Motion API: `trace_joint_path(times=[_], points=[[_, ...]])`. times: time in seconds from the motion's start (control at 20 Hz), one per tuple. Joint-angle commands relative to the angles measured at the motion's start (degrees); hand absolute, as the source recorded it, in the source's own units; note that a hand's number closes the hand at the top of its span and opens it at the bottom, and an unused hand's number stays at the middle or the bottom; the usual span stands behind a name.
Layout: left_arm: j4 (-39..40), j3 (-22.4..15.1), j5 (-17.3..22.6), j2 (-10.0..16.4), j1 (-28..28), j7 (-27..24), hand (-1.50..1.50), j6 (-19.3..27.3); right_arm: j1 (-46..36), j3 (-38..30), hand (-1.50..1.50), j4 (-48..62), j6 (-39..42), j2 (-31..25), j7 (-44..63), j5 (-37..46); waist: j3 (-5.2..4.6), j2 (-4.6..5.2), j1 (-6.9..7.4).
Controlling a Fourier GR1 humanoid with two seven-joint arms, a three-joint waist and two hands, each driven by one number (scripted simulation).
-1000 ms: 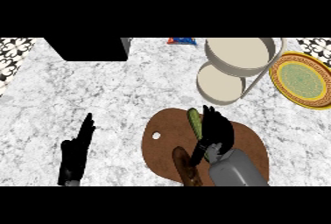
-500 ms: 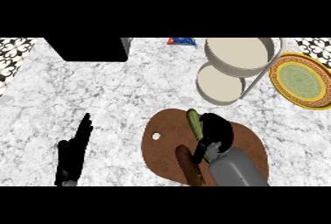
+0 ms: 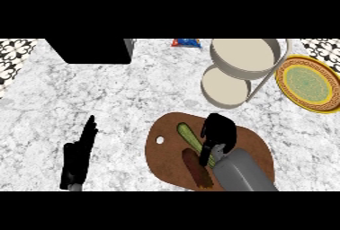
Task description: Pick the squash from the cutting board and place it in the tiered basket
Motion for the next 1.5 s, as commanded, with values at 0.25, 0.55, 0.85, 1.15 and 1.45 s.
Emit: trace_joint_path(times=[0.25, 0.55, 0.85, 1.15, 1.45], points=[[-1.42, 1.26, -0.34, 0.00, -0.03, 1.10, 0.00, 0.72, 10.52, -3.18, 1.50, -5.58, -8.69, -3.45, 8.57, 7.83, 0.50, 0.50, -1.55], [-0.71, 1.13, -0.39, -0.65, 2.50, -1.36, 0.00, 0.60, 18.72, -3.81, 1.50, -22.05, -14.02, -1.39, 14.78, 14.21, 0.45, 0.31, -1.62], [0.04, 1.70, 0.78, -0.14, 3.28, -1.34, 0.00, -0.87, 15.57, -8.86, 1.50, -40.59, -13.79, 1.56, 17.23, 20.02, 0.36, -0.14, -2.43], [-0.49, 1.66, 0.00, -0.15, 2.67, -1.42, 0.00, -0.45, 13.62, -3.85, 1.50, -59.44, -1.03, 0.89, 20.06, 33.90, 0.35, 0.01, -1.63], [-3.60, -0.03, -1.43, 0.45, 3.87, 0.75, 0.00, -0.79, 1.35, -4.23, 1.50, -62.94, 14.92, 1.79, 23.31, 38.75, 0.38, 0.32, -0.09]])
